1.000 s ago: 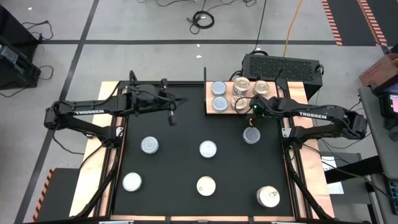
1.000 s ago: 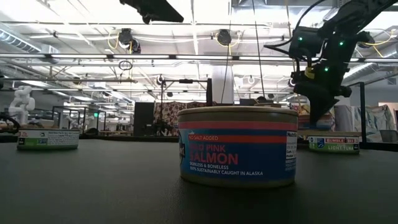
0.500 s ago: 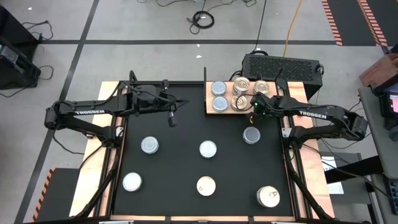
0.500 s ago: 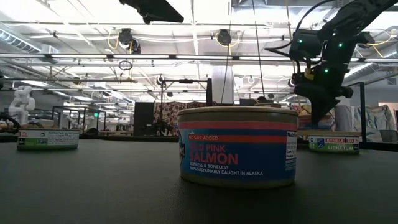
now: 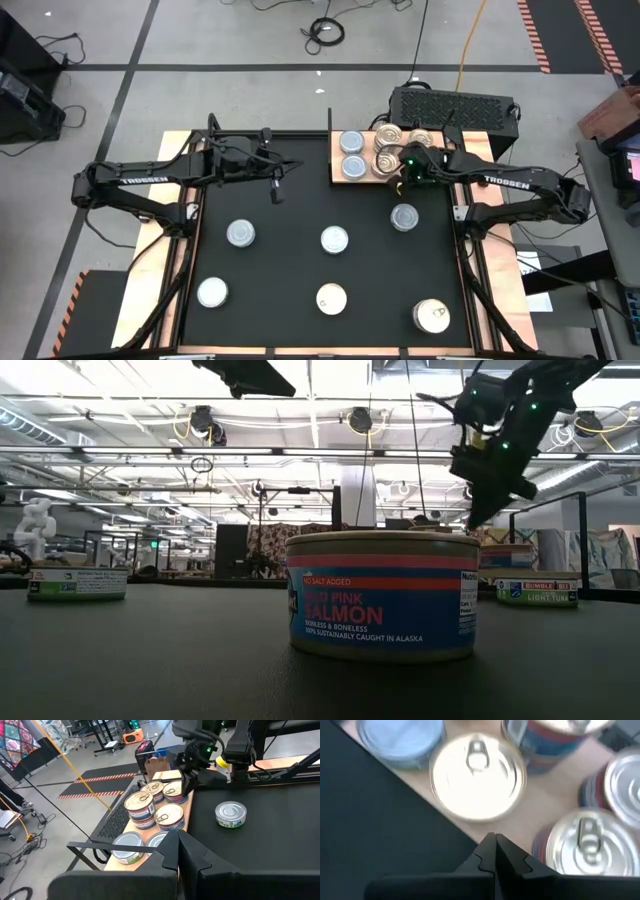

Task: Stack canned seafood by type on shelf
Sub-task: Adjust the blue pink tuna can on the shelf

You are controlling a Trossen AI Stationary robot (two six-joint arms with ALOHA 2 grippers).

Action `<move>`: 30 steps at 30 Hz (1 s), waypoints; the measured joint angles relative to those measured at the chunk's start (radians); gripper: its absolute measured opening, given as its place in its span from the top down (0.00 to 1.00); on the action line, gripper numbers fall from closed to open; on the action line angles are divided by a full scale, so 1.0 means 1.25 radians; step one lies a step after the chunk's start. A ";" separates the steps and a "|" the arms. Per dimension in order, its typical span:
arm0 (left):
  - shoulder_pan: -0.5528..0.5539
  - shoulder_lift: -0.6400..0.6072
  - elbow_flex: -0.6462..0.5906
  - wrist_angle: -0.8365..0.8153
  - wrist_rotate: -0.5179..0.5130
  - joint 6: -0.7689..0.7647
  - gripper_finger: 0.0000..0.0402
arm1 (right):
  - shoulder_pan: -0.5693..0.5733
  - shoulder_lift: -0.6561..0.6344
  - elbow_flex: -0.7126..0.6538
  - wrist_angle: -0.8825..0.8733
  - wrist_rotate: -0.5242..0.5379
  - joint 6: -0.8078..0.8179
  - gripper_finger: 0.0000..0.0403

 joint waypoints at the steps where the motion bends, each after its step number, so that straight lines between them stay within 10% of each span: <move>1: 0.000 0.000 0.000 0.000 0.000 0.000 1.00 | -0.001 0.000 0.003 0.011 0.001 -0.005 1.00; 30: 0.000 0.000 0.000 -0.025 0.020 -0.002 1.00 | -0.023 0.142 0.005 0.109 0.008 -0.043 1.00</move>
